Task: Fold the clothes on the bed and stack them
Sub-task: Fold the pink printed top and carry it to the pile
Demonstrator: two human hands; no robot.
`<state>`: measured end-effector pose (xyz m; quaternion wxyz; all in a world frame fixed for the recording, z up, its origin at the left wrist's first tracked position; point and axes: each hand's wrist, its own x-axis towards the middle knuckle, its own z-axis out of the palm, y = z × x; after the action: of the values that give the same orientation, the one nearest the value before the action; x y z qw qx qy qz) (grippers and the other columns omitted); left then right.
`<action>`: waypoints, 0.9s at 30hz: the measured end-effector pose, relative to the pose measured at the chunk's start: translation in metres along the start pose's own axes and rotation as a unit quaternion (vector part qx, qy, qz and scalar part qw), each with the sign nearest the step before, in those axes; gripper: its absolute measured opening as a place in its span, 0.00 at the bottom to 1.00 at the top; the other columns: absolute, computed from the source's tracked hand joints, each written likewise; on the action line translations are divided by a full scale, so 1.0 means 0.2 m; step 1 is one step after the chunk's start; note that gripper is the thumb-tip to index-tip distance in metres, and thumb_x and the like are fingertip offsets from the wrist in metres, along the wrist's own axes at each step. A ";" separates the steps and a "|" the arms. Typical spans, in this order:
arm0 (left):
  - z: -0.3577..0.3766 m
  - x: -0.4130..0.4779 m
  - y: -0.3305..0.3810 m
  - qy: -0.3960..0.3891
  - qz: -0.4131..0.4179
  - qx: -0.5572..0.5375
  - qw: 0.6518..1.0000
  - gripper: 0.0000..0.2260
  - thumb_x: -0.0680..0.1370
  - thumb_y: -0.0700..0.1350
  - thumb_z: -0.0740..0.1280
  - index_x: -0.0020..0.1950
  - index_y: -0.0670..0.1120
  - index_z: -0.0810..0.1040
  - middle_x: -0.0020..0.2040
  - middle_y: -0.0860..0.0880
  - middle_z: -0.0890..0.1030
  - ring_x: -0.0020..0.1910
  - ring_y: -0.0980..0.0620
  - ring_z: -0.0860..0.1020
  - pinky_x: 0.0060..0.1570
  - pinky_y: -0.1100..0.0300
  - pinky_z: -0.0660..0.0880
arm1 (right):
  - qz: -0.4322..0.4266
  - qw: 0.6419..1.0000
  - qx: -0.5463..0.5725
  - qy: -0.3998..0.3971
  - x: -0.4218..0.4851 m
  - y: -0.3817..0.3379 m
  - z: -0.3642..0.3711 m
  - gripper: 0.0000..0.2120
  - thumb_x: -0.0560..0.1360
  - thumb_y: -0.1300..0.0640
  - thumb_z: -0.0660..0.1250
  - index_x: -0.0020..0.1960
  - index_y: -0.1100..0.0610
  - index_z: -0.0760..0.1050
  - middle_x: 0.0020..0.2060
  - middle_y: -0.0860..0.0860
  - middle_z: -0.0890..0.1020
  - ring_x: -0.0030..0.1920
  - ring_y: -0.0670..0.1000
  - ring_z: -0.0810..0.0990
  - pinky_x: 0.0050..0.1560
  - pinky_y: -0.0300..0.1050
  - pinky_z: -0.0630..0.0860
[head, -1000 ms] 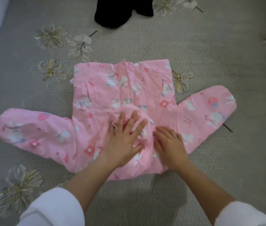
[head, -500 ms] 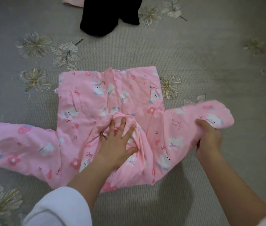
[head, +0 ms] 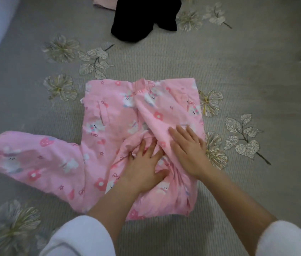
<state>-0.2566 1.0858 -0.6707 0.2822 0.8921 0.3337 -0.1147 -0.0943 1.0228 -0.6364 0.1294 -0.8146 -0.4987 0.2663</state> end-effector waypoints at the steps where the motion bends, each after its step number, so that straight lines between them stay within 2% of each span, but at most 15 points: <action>1: -0.01 0.00 -0.01 0.003 0.009 -0.015 1.000 0.32 0.76 0.63 0.57 0.76 0.63 0.45 0.78 0.58 0.39 0.77 0.48 0.38 0.71 0.36 0.52 | 0.003 0.999 -0.008 -0.033 0.00 0.02 0.02 0.22 0.82 0.47 0.50 0.76 0.41 0.55 0.77 0.44 0.53 0.77 0.47 0.44 0.72 0.49 0.42; 3: -0.05 -0.03 -0.03 0.013 0.029 -0.062 0.998 0.29 0.79 0.59 0.56 0.76 0.63 0.46 0.75 0.64 0.39 0.77 0.53 0.40 0.73 0.41 0.50 | 0.008 0.998 -0.009 -0.064 -0.01 0.00 0.04 0.22 0.83 0.48 0.49 0.76 0.41 0.52 0.78 0.44 0.51 0.77 0.47 0.43 0.73 0.53 0.41; 5: -0.08 -0.10 -0.06 0.043 0.039 -0.138 0.989 0.26 0.81 0.56 0.55 0.76 0.63 0.46 0.73 0.67 0.45 0.77 0.56 0.47 0.75 0.49 0.50 | 0.006 0.999 0.021 -0.038 -0.02 -0.05 0.04 0.23 0.82 0.47 0.49 0.76 0.39 0.50 0.77 0.44 0.53 0.77 0.49 0.45 0.73 0.56 0.42; 7: -0.10 -0.19 -0.09 0.116 0.028 -0.200 0.972 0.24 0.82 0.53 0.53 0.77 0.59 0.51 0.74 0.64 0.54 0.75 0.59 0.54 0.74 0.58 0.53 | 0.002 0.998 0.059 -0.026 -0.04 -0.14 0.05 0.25 0.81 0.43 0.50 0.76 0.36 0.48 0.78 0.45 0.52 0.77 0.51 0.45 0.72 0.59 0.41; 9: -0.12 -0.30 -0.15 0.212 -0.017 -0.217 0.953 0.23 0.81 0.51 0.53 0.77 0.51 0.58 0.74 0.55 0.63 0.73 0.56 0.60 0.72 0.62 0.55 | 0.014 0.997 0.050 -0.053 -0.09 -0.24 0.10 0.32 0.74 0.32 0.48 0.76 0.36 0.44 0.78 0.47 0.46 0.77 0.54 0.41 0.72 0.61 0.39; 11: -0.12 -0.39 -0.23 0.316 -0.066 -0.179 0.929 0.24 0.79 0.49 0.54 0.73 0.42 0.64 0.71 0.45 0.69 0.70 0.48 0.64 0.71 0.59 0.56 | 0.022 0.997 0.010 -0.070 -0.11 -0.30 0.15 0.43 0.67 0.23 0.44 0.76 0.39 0.36 0.77 0.49 0.38 0.76 0.56 0.36 0.71 0.62 0.36; 13: -0.11 -0.48 -0.33 0.381 -0.164 -0.160 0.896 0.25 0.77 0.49 0.55 0.71 0.38 0.66 0.70 0.39 0.69 0.69 0.41 0.64 0.70 0.49 0.57 | 0.022 0.996 -0.050 -0.075 -0.10 -0.31 0.20 0.47 0.67 0.22 0.46 0.75 0.42 0.30 0.76 0.52 0.32 0.75 0.58 0.32 0.70 0.65 0.34; 16: -0.10 -0.57 -0.46 0.385 -0.356 -0.224 0.822 0.31 0.73 0.52 0.58 0.74 0.39 0.60 0.74 0.36 0.60 0.73 0.37 0.57 0.70 0.43 0.53 | 0.028 0.989 -0.121 -0.084 -0.09 -0.29 0.27 0.49 0.69 0.25 0.53 0.74 0.46 0.27 0.74 0.56 0.30 0.74 0.61 0.30 0.71 0.68 0.37; 18: -0.10 -0.61 -0.52 0.378 -0.447 -0.288 0.758 0.36 0.69 0.52 0.58 0.76 0.41 0.57 0.74 0.37 0.59 0.73 0.38 0.57 0.71 0.43 0.55 | 0.033 0.987 -0.138 -0.076 -0.08 -0.28 0.31 0.51 0.69 0.27 0.56 0.74 0.46 0.27 0.75 0.58 0.31 0.74 0.62 0.31 0.71 0.69 0.38; 19: -0.09 -0.62 -0.55 0.386 -0.482 -0.334 0.712 0.38 0.67 0.53 0.59 0.76 0.41 0.57 0.72 0.37 0.63 0.71 0.37 0.62 0.70 0.43 0.59 | 0.034 0.986 -0.144 -0.072 -0.08 -0.29 0.32 0.51 0.69 0.27 0.57 0.74 0.46 0.27 0.75 0.59 0.32 0.74 0.63 0.32 0.71 0.70 0.39; 21: -0.10 -0.62 -0.58 0.410 -0.516 -0.460 0.596 0.36 0.66 0.53 0.63 0.72 0.42 0.64 0.66 0.39 0.71 0.64 0.39 0.71 0.64 0.43 0.69 | 0.037 0.985 -0.151 -0.073 -0.07 -0.30 0.33 0.52 0.68 0.28 0.59 0.74 0.46 0.28 0.75 0.60 0.34 0.75 0.63 0.34 0.70 0.70 0.40; 24: -0.14 -0.61 -0.64 0.434 -0.505 -0.599 0.445 0.20 0.71 0.47 0.70 0.60 0.43 0.73 0.57 0.45 0.79 0.52 0.45 0.78 0.51 0.52 0.76 | 0.041 0.982 -0.161 -0.092 -0.06 -0.31 0.31 0.53 0.68 0.28 0.59 0.74 0.46 0.27 0.75 0.62 0.35 0.75 0.64 0.35 0.70 0.70 0.42; 25: -0.16 -0.61 -0.65 0.432 -0.495 -0.629 0.416 0.15 0.71 0.45 0.71 0.56 0.44 0.74 0.55 0.46 0.80 0.50 0.46 0.79 0.49 0.53 0.76 | 0.040 0.980 -0.167 -0.098 -0.05 -0.31 0.31 0.53 0.68 0.28 0.59 0.74 0.47 0.27 0.75 0.62 0.36 0.75 0.64 0.36 0.70 0.70 0.43; 26: -0.18 -0.62 -0.64 0.439 -0.482 -0.633 0.417 0.12 0.71 0.44 0.71 0.52 0.46 0.75 0.54 0.47 0.81 0.50 0.46 0.80 0.49 0.53 0.76 | 0.037 0.979 -0.172 -0.100 -0.05 -0.31 0.30 0.53 0.68 0.27 0.59 0.74 0.47 0.27 0.75 0.63 0.37 0.75 0.64 0.38 0.70 0.70 0.45; 27: -0.21 -0.62 -0.63 0.454 -0.476 -0.595 0.463 0.10 0.70 0.45 0.71 0.49 0.47 0.75 0.52 0.48 0.81 0.50 0.46 0.80 0.50 0.52 0.77 | 0.034 0.979 -0.176 -0.101 -0.06 -0.31 0.29 0.53 0.68 0.27 0.58 0.75 0.47 0.28 0.75 0.63 0.38 0.76 0.64 0.39 0.71 0.70 0.46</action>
<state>-0.4321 1.1236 -0.6417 0.4552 0.1385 0.7752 0.4156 -0.1769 1.0390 -0.6510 -0.0760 -0.8099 -0.5204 0.2598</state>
